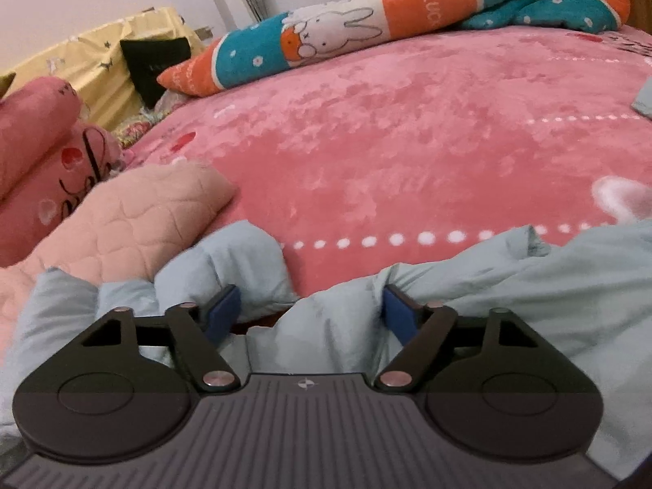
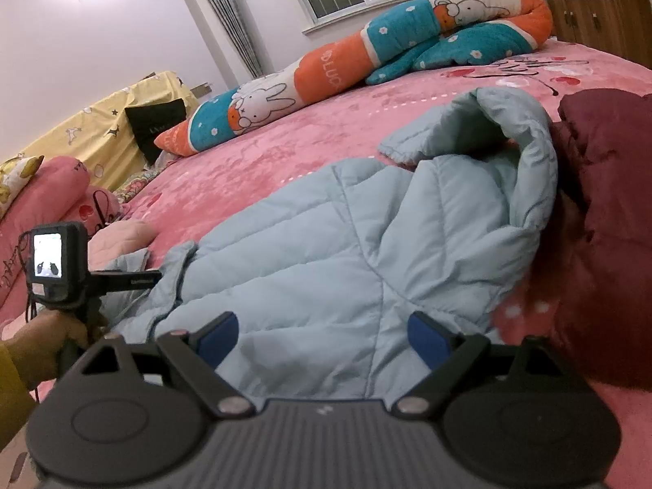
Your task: Fold large clothes
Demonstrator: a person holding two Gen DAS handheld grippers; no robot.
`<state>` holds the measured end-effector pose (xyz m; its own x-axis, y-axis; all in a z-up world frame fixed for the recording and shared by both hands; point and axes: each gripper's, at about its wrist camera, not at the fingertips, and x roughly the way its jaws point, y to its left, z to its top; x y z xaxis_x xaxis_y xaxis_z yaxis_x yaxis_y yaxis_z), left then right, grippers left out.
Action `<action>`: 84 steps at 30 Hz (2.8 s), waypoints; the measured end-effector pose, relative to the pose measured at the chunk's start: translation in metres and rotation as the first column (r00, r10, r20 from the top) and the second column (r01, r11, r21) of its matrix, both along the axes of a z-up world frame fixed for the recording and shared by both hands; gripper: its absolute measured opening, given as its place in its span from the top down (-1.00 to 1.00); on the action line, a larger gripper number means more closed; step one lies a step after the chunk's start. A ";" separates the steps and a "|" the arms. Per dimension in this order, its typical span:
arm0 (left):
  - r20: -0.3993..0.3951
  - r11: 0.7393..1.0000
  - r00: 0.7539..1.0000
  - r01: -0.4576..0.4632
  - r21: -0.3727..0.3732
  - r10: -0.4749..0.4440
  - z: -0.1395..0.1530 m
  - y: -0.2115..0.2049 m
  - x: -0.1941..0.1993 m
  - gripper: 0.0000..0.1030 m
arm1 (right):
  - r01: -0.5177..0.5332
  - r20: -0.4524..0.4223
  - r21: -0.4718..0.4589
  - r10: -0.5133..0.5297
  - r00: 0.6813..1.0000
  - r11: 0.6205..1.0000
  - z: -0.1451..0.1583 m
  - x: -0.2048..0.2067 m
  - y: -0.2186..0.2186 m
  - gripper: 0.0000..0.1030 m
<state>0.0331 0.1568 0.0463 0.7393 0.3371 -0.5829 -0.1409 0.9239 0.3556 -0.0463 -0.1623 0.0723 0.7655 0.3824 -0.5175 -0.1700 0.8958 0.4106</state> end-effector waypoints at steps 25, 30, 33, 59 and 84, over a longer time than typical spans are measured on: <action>0.183 0.902 0.974 0.193 -0.386 -0.130 0.041 -0.085 -0.121 -0.90 | 0.141 0.141 -0.145 -0.120 0.983 0.979 0.058 0.011 -0.038 -0.78; 0.139 0.877 0.979 0.196 -0.439 -0.149 0.027 -0.082 -0.118 -0.91 | 0.018 0.076 -0.160 -0.006 0.997 0.987 0.063 0.046 -0.017 -0.78; 0.134 0.863 0.978 0.205 -0.461 -0.161 0.023 -0.078 -0.117 -0.92 | -0.060 0.030 -0.160 0.066 0.997 0.985 0.063 0.080 0.001 -0.78; 0.117 0.816 0.975 0.223 -0.533 -0.190 0.015 -0.074 -0.131 -0.94 | -0.348 -0.336 -0.019 0.322 0.885 0.937 0.037 0.184 0.032 0.55; 0.137 0.677 0.944 0.311 -0.667 -0.299 0.010 -0.069 -0.116 -1.00 | -0.297 -0.030 -0.482 0.324 0.946 0.824 0.050 0.073 0.050 0.73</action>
<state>-0.0829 0.0881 0.0566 0.7412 -0.3845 -0.5503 0.1923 0.9070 -0.3748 0.0266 -0.1120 0.1224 0.6781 0.3225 -0.6604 -0.4812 0.8740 -0.0673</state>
